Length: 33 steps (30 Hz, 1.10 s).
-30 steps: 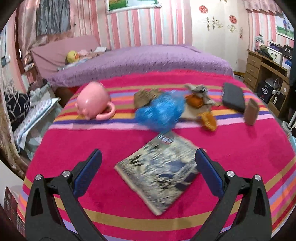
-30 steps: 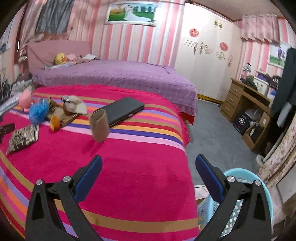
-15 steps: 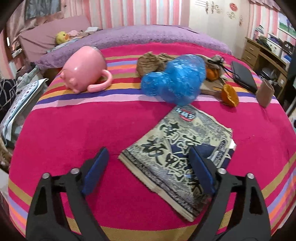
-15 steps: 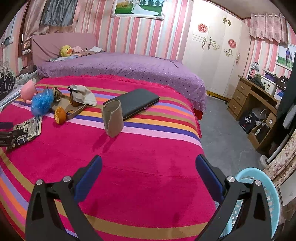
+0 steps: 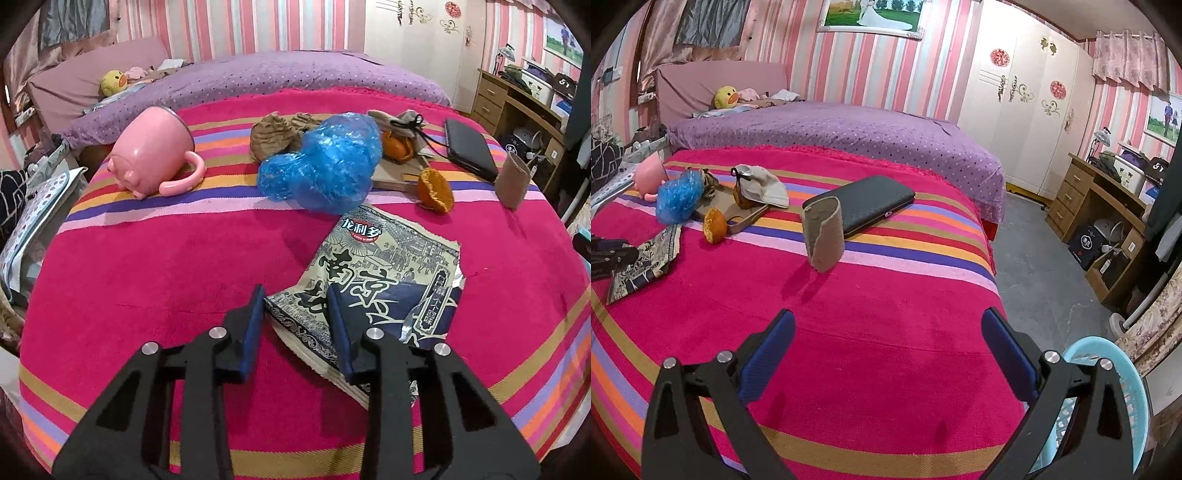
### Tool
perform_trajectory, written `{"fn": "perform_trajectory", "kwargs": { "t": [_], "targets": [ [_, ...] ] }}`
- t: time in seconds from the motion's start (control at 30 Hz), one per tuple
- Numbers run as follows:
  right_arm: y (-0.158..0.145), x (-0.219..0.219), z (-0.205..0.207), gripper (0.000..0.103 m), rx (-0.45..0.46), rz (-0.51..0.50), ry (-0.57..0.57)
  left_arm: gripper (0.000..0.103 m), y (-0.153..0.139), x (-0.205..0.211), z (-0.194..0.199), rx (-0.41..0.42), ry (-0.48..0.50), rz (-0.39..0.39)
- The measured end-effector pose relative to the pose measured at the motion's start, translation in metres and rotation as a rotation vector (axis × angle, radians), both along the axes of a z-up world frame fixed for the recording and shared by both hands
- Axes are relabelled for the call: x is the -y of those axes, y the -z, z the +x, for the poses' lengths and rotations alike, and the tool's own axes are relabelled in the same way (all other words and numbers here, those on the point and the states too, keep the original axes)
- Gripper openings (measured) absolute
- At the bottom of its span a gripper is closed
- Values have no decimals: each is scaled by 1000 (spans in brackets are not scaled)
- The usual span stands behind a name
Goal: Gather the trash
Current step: 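Lift the wrapper with left tool while right tool grasps the brown paper cup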
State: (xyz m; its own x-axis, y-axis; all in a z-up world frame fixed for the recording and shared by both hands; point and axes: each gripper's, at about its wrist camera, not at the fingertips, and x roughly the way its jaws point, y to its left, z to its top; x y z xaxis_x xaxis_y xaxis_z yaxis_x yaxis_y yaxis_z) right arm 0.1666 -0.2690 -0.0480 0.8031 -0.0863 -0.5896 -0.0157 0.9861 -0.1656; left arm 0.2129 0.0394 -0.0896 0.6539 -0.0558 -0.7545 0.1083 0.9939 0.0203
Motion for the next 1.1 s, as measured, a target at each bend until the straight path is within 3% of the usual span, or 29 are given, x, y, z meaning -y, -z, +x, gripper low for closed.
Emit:
{"fn": "perform_trajectory", "kwargs": {
  "t": [0.23, 0.37, 0.43, 0.83, 1.0, 1.03, 1.1],
  "targets": [
    [-1, 2, 1, 98, 6, 5, 7, 30, -41, 10, -24, 125, 7, -54],
    [-1, 0, 5, 98, 2, 33, -1, 19, -66, 18, -33, 194, -2, -85],
    [-1, -4, 8, 98, 1, 41, -8, 3, -75, 21, -35, 223, -5, -84],
    [5, -27, 51, 98, -39, 134, -20, 3, -101, 2, -40, 290, -38, -175],
    [11, -37, 81, 97, -54, 126, -11, 3, -104, -13, -37, 304, -89, -153],
    [13, -39, 88, 96, -58, 125, -10, 3, -103, -16, -35, 300, -94, -157],
    [17, -40, 97, 79, -71, 139, -8, 3, -100, -20, -30, 299, -119, -132]
  ]
}}
